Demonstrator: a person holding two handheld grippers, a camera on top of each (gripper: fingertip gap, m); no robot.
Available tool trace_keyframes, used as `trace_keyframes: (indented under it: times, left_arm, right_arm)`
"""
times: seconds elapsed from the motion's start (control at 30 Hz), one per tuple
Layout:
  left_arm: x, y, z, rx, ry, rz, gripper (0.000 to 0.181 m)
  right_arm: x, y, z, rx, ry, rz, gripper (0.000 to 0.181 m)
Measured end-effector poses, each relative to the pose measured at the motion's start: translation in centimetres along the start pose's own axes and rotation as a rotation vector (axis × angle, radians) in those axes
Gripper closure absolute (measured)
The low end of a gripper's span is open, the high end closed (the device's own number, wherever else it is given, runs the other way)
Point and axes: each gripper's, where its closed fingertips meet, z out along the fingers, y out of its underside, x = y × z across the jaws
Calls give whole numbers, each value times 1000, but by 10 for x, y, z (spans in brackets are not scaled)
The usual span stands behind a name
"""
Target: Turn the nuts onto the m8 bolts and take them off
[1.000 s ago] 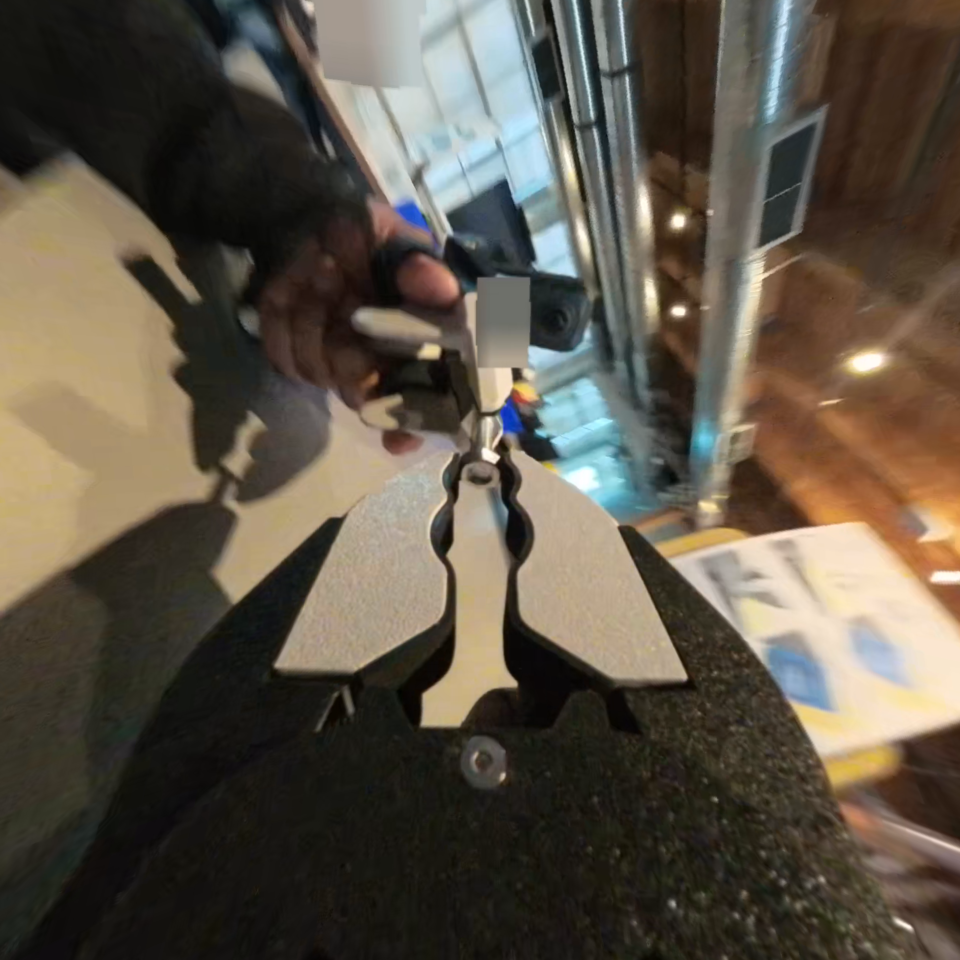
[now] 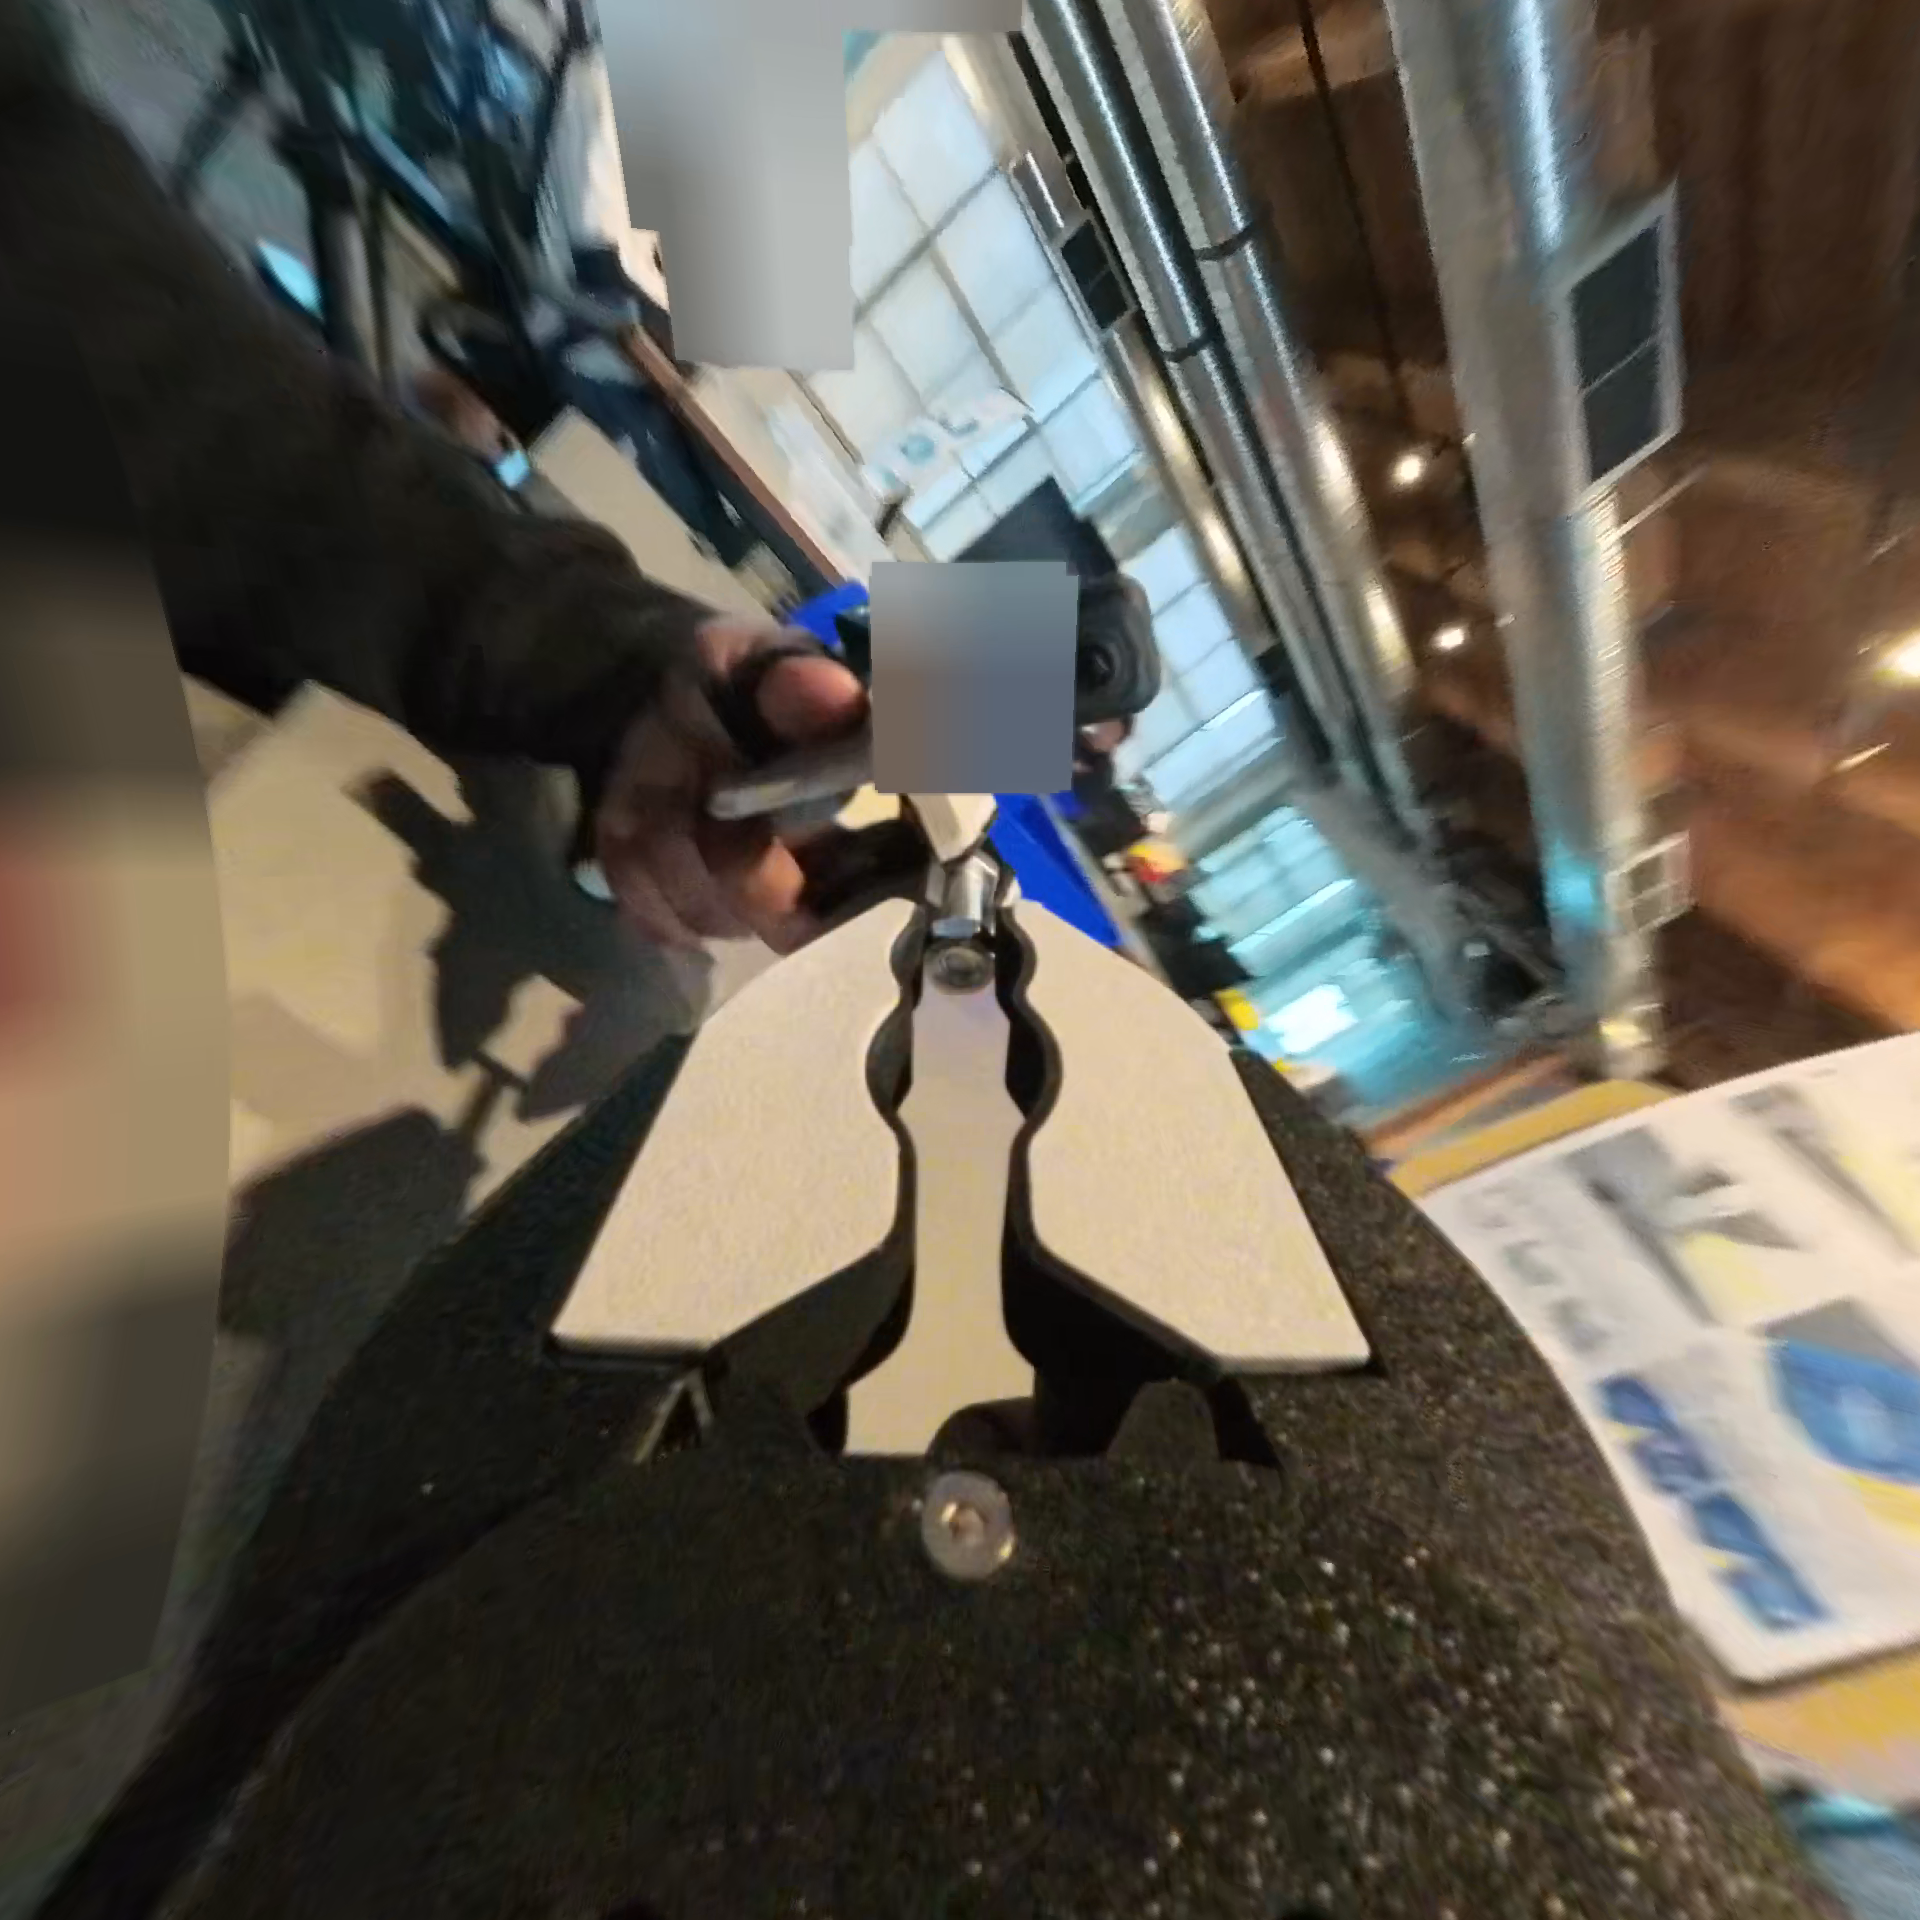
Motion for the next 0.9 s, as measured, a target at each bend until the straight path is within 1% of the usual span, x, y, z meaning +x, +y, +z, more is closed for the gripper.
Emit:
trace_keyframes:
  times: [0.03,0.07,0.13,0.23,0.33,0.43,0.5,0.53,0.6,0.67,0.77,0.9]
  left_arm:
    - [-1,-1,0,3,-7,4,167]
    - [-2,-1,-1,3,-19,25,168]
    - [0,-4,-2,9,-27,69,167]
    - [5,-17,-3,59,-9,130,167]
    - [14,-42,-5,152,10,201,168]
    - [27,-74,-8,218,16,293,167]
    - [38,-93,-7,229,11,353,167]
    - [44,-100,-7,227,4,394,167]
    - [55,-108,-7,220,-25,450,167]
    - [62,-105,-9,199,-68,493,167]
    - [71,-105,-12,217,-113,507,167]
    - [75,-111,-4,166,-152,514,167]
  right_arm:
    - [0,1,1,-20,21,-71,169]
    - [-1,2,1,-28,24,-86,165]
    - [1,1,0,-21,14,-12,159]
    - [19,-13,-3,54,45,161,154]
    - [39,-21,-5,91,64,304,152]
    - [63,-32,-2,82,59,396,147]
    - [88,-51,-2,148,103,505,154]
    - [93,-62,-1,172,71,553,153]
    - [99,-73,2,151,35,589,154]
    - [98,-80,5,104,-2,588,156]
    - [83,-86,9,30,-106,606,156]
    - [75,-95,15,11,-162,625,156]
